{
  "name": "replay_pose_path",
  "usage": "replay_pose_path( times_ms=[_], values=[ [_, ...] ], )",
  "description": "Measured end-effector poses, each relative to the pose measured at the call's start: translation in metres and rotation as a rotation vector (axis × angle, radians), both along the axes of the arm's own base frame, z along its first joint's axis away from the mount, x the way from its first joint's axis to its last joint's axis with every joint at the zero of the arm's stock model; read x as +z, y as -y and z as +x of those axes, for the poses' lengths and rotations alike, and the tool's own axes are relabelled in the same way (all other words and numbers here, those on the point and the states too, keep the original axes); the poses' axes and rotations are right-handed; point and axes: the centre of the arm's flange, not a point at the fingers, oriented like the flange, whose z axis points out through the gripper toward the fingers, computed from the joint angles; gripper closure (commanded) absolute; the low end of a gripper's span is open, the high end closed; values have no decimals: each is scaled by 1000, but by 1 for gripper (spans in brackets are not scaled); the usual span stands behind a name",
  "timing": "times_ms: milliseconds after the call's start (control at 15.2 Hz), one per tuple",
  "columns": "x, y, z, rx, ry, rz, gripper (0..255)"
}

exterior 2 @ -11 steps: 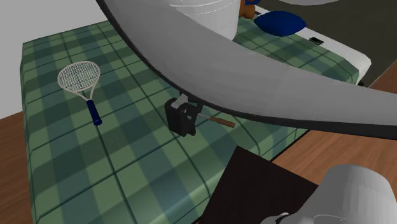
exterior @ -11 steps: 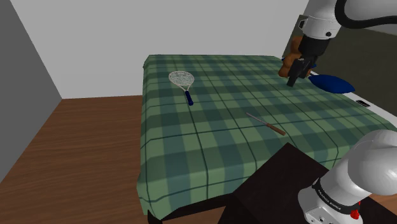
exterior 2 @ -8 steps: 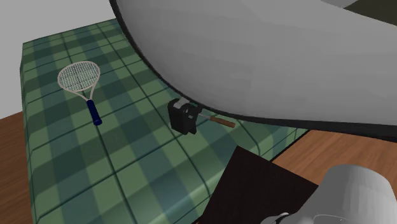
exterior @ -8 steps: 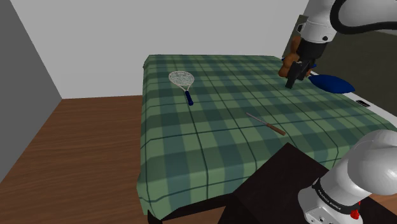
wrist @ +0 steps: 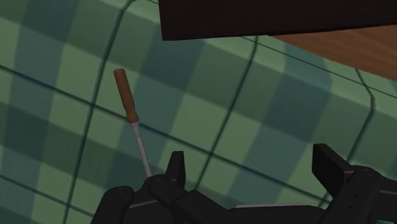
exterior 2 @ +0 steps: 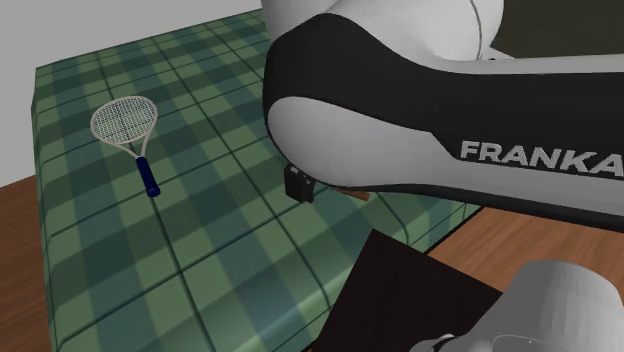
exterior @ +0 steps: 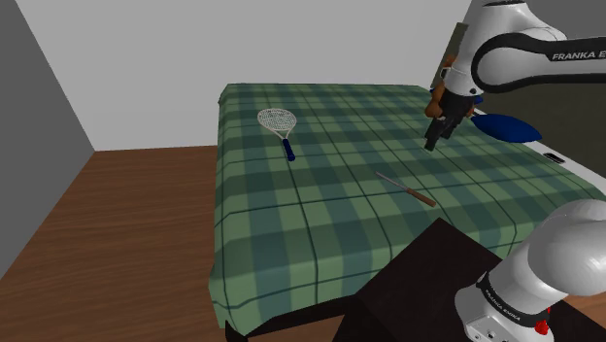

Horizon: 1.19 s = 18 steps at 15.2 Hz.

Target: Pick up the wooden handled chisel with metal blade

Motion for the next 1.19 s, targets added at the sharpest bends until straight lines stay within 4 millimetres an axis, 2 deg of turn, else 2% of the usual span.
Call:
replay_pose_path(
  times_ms=[330,462,1188],
  values=[
    [-54,38,17,-8,9,-1,0],
    [-74,51,15,-11,13,-1,0],
    [-185,136,59,-27,34,-2,0]
  ],
)
